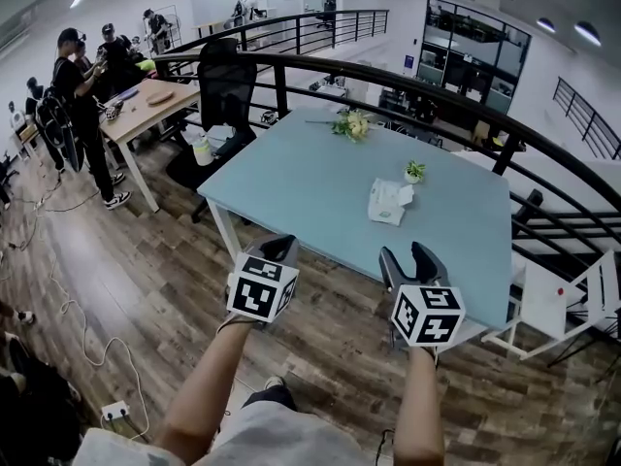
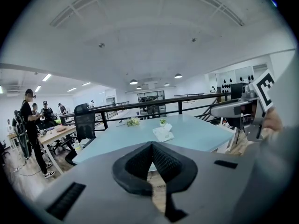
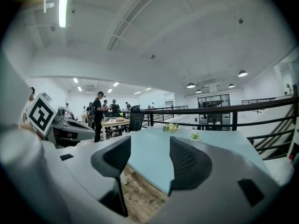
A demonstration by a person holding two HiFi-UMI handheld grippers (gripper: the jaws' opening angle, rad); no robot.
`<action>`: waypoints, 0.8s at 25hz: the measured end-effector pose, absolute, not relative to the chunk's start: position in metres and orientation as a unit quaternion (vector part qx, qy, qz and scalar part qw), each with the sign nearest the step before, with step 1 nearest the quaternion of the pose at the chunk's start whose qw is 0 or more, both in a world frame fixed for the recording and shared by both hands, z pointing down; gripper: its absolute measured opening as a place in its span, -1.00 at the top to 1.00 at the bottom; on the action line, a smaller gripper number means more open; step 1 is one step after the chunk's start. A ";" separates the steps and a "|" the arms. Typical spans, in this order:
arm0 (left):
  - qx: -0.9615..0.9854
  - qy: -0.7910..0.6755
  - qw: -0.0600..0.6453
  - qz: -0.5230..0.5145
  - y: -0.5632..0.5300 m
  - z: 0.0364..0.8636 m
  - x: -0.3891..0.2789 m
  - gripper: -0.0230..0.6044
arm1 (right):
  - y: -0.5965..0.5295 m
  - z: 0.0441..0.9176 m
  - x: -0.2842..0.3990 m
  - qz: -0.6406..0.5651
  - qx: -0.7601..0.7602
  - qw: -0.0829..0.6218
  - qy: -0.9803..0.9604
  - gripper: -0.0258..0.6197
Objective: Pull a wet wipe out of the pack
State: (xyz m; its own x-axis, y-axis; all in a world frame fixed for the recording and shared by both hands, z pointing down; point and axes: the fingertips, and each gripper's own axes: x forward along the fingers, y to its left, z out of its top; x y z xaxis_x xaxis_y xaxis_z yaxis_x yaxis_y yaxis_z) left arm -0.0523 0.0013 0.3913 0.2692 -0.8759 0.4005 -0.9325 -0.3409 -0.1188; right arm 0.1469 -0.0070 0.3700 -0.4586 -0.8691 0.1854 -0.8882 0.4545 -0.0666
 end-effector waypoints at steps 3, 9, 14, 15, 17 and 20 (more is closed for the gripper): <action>0.792 -0.572 0.071 0.201 -0.004 0.393 -0.053 0.95 | -0.013 0.374 0.148 0.079 0.516 0.063 -0.850 0.16; 0.795 -0.568 0.076 0.201 -0.022 0.401 -0.052 0.95 | -0.028 0.381 0.150 0.082 0.521 0.068 -0.847 0.16; 0.799 -0.561 0.076 0.202 -0.047 0.408 -0.052 0.95 | -0.050 0.386 0.149 0.083 0.527 0.069 -0.843 0.16; 0.800 -0.560 0.077 0.202 -0.054 0.409 -0.052 0.95 | -0.056 0.387 0.149 0.083 0.529 0.070 -0.842 0.16; 0.802 -0.557 0.077 0.202 -0.067 0.411 -0.053 0.95 | -0.068 0.389 0.148 0.085 0.532 0.070 -0.839 0.16; 0.805 -0.553 0.078 0.200 -0.089 0.412 -0.054 0.95 | -0.086 0.391 0.145 0.085 0.534 0.074 -0.838 0.16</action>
State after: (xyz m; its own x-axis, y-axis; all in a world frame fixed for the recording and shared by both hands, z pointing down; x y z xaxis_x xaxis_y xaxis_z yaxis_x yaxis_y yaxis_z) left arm -0.0542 -0.0888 0.4120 0.3093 -0.8586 0.4089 -0.9213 -0.3770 -0.0948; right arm 0.1453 -0.0861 0.3910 -0.4178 -0.8828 0.2147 -0.9080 0.4142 -0.0638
